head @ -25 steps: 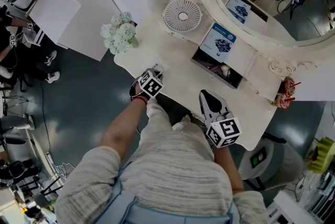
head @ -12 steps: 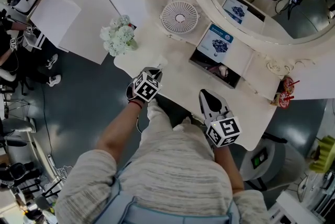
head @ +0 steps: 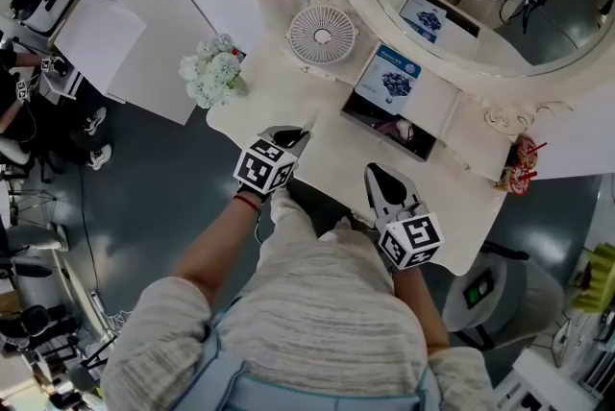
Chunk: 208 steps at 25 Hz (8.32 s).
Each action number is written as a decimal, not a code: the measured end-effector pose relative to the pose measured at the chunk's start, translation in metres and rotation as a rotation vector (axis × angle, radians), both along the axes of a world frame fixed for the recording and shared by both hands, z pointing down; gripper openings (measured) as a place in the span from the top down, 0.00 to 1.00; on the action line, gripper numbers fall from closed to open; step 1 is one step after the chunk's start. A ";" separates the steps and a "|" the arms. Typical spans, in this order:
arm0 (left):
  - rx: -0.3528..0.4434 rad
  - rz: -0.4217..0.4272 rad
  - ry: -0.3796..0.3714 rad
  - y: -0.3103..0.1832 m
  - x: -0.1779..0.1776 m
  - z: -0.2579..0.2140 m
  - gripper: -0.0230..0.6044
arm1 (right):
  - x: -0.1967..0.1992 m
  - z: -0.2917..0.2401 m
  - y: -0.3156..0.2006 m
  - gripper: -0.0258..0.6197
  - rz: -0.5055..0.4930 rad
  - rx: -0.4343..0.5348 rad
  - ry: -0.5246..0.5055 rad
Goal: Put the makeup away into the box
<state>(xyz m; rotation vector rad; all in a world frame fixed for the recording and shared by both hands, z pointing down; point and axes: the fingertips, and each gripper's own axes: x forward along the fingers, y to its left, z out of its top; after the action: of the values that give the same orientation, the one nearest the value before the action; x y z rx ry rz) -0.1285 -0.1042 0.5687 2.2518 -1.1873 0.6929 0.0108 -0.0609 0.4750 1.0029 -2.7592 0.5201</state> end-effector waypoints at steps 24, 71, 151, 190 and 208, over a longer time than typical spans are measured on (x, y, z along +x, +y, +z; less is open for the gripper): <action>-0.037 0.024 0.544 0.006 0.082 -0.097 0.93 | 0.017 -0.011 -0.001 0.94 0.051 0.026 -0.009; -0.332 -0.101 0.972 -0.016 0.139 -0.087 0.86 | 0.027 0.014 -0.027 0.95 -0.039 0.577 0.856; -0.129 0.549 0.293 -0.011 0.091 -0.060 0.70 | 0.029 0.081 -0.125 0.94 0.097 0.204 1.166; -0.074 0.564 0.286 -0.013 0.111 -0.073 0.70 | 0.054 -0.014 -0.098 0.76 0.322 0.048 0.457; 0.099 0.556 0.319 -0.003 0.125 -0.097 0.70 | 0.039 -0.030 -0.061 0.86 0.312 0.062 0.095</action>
<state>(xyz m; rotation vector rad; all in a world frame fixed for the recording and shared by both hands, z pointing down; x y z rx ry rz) -0.0034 -0.1073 0.4713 2.6757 -0.4507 0.4445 0.0502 -0.1215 0.4452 1.4456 -2.5623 0.4166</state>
